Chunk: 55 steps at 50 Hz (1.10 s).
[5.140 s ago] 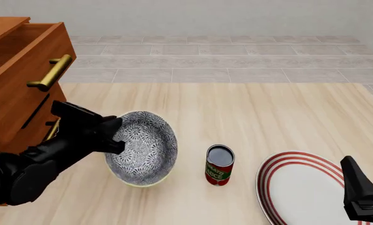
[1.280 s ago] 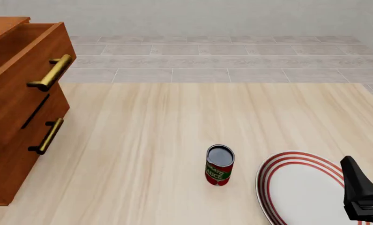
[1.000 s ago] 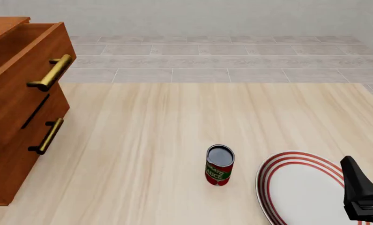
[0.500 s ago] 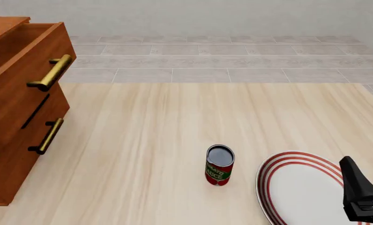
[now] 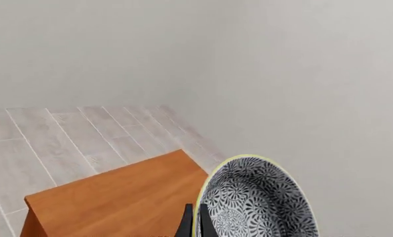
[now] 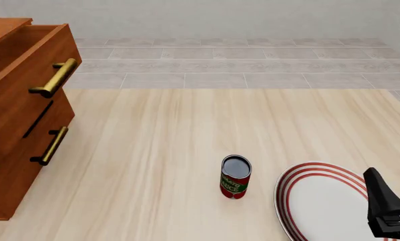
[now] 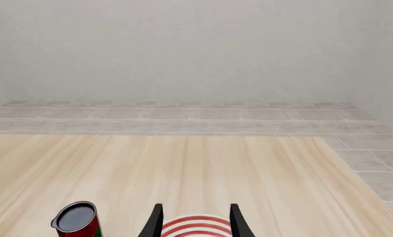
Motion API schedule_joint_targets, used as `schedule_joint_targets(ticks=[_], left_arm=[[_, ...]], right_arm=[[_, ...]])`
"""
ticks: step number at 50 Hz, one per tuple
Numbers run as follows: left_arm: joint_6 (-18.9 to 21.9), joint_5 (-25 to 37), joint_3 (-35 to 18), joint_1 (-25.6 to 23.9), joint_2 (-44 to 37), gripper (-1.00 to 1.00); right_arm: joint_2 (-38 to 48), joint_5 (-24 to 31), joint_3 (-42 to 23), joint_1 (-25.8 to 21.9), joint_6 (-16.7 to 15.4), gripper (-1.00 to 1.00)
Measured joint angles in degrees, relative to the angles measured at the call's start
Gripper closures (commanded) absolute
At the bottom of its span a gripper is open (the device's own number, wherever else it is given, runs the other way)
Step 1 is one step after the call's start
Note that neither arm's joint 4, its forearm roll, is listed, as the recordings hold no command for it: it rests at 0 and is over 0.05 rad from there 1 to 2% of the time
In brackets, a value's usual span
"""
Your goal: Put the bowl on top of the cabinet.
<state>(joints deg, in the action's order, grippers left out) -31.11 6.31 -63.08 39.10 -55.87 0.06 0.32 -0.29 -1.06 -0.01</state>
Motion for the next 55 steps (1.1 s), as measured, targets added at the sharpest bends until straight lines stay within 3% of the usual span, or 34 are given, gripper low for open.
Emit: schedule_joint_targets(ticks=[18, 55], left_arm=[[-2.1, -2.1, 2.6, 0.7, -4.2, 1.0], [-5.9, -3.6, 1.5, 1.9, -9.5, 1.0]], right_arm=[[0.0, 0.0, 0.0, 0.0, 0.0, -1.0], [0.0, 0.1, -0.1, 0.0, 0.0, -1.0]])
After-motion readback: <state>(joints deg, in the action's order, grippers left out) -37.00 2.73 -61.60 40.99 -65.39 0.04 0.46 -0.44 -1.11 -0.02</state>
